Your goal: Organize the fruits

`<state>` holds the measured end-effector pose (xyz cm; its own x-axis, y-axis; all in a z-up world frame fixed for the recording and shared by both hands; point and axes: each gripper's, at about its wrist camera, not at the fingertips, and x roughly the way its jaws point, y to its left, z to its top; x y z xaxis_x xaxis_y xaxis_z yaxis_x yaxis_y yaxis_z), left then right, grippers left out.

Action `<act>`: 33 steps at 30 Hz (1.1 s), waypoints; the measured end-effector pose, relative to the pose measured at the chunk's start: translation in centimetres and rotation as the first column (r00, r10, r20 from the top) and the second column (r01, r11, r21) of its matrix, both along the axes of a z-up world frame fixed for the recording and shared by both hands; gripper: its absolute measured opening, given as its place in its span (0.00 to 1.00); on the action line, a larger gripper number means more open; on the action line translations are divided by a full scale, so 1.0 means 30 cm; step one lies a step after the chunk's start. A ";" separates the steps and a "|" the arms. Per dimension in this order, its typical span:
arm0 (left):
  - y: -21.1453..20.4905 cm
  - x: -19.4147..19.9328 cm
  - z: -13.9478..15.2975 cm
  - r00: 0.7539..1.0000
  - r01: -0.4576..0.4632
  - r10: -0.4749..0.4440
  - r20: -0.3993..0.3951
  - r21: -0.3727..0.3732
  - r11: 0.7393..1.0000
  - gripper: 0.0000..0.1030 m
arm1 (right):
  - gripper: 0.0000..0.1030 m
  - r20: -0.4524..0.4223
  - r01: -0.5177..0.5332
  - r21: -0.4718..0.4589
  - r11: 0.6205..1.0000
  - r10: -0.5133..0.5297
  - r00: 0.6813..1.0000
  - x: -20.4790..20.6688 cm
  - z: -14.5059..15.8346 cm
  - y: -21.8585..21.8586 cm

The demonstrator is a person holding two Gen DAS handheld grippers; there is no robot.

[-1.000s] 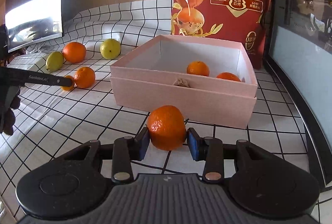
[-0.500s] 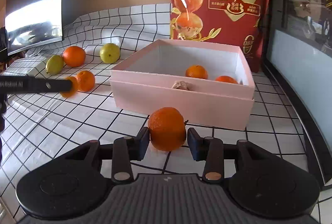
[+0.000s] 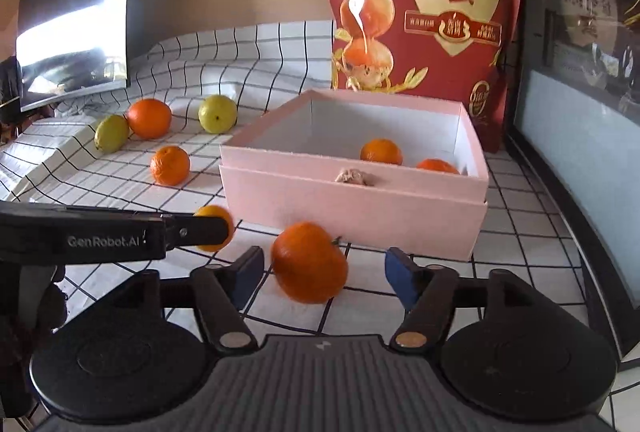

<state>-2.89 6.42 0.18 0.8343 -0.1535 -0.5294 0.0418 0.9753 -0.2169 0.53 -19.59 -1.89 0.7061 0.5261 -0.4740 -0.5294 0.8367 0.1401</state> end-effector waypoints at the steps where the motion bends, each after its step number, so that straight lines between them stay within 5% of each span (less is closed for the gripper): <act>1: 0.002 -0.006 0.001 1.000 0.000 0.000 -0.008 -0.001 1.000 0.36 | 0.71 0.009 -0.006 0.002 1.000 0.006 1.000 -0.007 0.002 -0.002; 12: 0.012 -0.044 -0.006 1.000 -0.020 0.020 -0.007 -0.017 1.000 0.37 | 0.74 -0.091 -0.069 -0.021 0.997 0.067 0.994 0.035 -0.011 0.027; 18: -0.009 -0.041 -0.009 1.000 0.002 -0.002 -0.022 0.004 1.000 0.37 | 0.74 -0.041 -0.042 0.043 0.998 0.044 0.998 0.009 -0.002 -0.008; 23: -0.015 -0.048 -0.010 1.000 -0.005 0.005 -0.016 0.017 1.000 0.37 | 0.74 0.028 0.043 0.117 0.992 -0.047 0.999 -0.014 0.015 -0.057; 28: -0.015 -0.049 -0.009 1.000 -0.003 0.003 -0.017 0.020 1.000 0.37 | 0.74 -0.040 0.124 0.128 0.984 -0.120 0.992 0.034 0.004 -0.076; 33: -0.008 -0.046 -0.010 1.000 0.003 -0.003 -0.021 0.003 1.000 0.37 | 0.78 -0.014 0.009 0.070 0.998 -0.008 1.000 0.019 -0.002 -0.029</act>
<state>-4.27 6.19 -0.13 0.8223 -0.1544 -0.5477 0.0401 0.9758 -0.2149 1.11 -20.47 -1.94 0.7041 0.5525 -0.4461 -0.5202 0.8289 0.2056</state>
